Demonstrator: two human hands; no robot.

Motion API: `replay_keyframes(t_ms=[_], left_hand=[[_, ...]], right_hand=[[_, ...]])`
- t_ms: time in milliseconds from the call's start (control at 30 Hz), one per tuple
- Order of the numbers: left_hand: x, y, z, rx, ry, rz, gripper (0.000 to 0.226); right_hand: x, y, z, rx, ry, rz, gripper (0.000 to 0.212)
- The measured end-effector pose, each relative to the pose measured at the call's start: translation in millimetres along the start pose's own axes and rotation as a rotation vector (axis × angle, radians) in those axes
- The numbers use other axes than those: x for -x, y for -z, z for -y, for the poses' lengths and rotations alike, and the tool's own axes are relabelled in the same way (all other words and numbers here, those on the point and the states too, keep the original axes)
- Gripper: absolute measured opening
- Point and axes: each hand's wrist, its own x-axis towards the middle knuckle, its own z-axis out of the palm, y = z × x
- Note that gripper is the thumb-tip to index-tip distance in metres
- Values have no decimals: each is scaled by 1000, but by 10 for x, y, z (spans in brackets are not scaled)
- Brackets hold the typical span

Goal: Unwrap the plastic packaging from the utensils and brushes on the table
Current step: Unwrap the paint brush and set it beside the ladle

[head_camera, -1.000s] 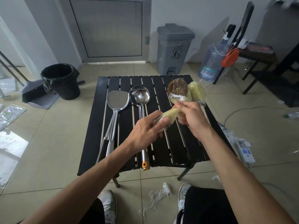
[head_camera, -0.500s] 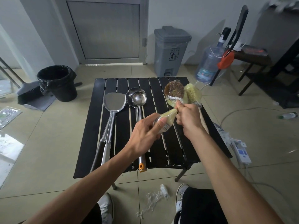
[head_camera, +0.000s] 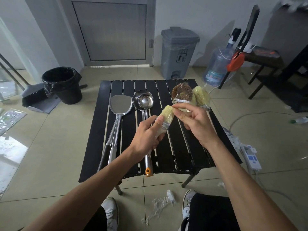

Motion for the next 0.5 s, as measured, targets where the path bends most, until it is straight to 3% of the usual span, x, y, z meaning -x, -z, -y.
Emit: replay_keyframes(t_ms=[200,500], left_hand=[[-13,28,14,145,84,61,40],[7,31,16,234,195,88,39]], right_hand=[[-8,22,-32,96,24,-46,28],[0,0,-47,205,90,-124,14]])
